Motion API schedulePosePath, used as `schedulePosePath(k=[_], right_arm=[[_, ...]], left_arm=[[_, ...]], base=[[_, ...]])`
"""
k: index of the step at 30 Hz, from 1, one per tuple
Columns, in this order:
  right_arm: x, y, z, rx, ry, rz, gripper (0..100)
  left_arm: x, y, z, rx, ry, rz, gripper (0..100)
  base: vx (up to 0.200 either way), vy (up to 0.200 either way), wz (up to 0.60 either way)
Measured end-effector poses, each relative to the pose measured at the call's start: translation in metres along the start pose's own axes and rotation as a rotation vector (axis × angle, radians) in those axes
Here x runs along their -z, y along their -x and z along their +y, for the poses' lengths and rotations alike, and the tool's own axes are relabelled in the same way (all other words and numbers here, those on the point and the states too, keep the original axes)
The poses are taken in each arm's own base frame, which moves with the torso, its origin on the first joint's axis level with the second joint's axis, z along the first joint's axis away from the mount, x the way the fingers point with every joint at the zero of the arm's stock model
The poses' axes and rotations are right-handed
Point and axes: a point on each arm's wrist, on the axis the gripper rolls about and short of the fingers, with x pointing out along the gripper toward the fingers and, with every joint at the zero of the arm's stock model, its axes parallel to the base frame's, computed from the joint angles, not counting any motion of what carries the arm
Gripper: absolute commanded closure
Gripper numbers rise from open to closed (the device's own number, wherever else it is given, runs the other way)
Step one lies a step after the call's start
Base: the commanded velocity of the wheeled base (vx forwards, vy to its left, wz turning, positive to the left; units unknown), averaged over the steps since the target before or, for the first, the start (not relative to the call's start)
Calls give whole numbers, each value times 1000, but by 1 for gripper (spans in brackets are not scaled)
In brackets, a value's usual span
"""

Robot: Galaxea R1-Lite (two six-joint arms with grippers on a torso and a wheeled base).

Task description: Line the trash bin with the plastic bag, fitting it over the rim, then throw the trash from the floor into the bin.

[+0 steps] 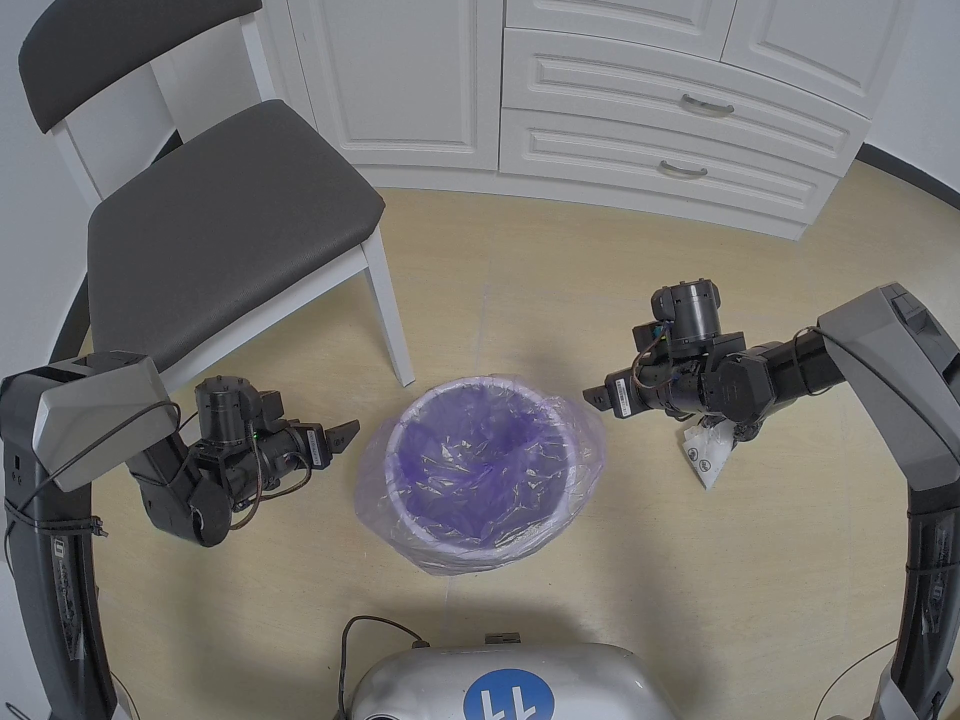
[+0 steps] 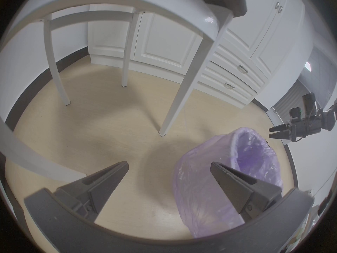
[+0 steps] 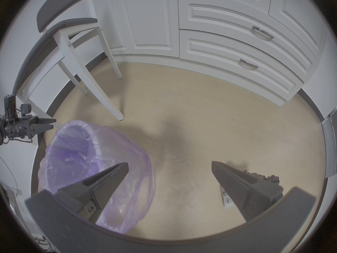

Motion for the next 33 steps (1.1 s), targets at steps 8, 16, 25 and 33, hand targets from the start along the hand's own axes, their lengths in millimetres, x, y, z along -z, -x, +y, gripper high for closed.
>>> schedulePosePath(k=[8, 16, 25, 33], right_arm=[[25, 9, 4, -13, 6, 84, 0], [46, -7, 6, -16, -4, 119, 0], [72, -32, 7, -19, -33, 169, 0], [89, -56, 5, -9, -39, 167, 0]], left_arm=[[16, 26, -2, 11, -9, -39, 0], [29, 33, -3, 13, -4, -13, 0], [34, 34, -6, 21, -7, -15, 0], [38, 34, -9, 28, -9, -4, 0]], base=[[0, 0, 0], [0, 0, 0], [0, 0, 0], [0, 0, 0]])
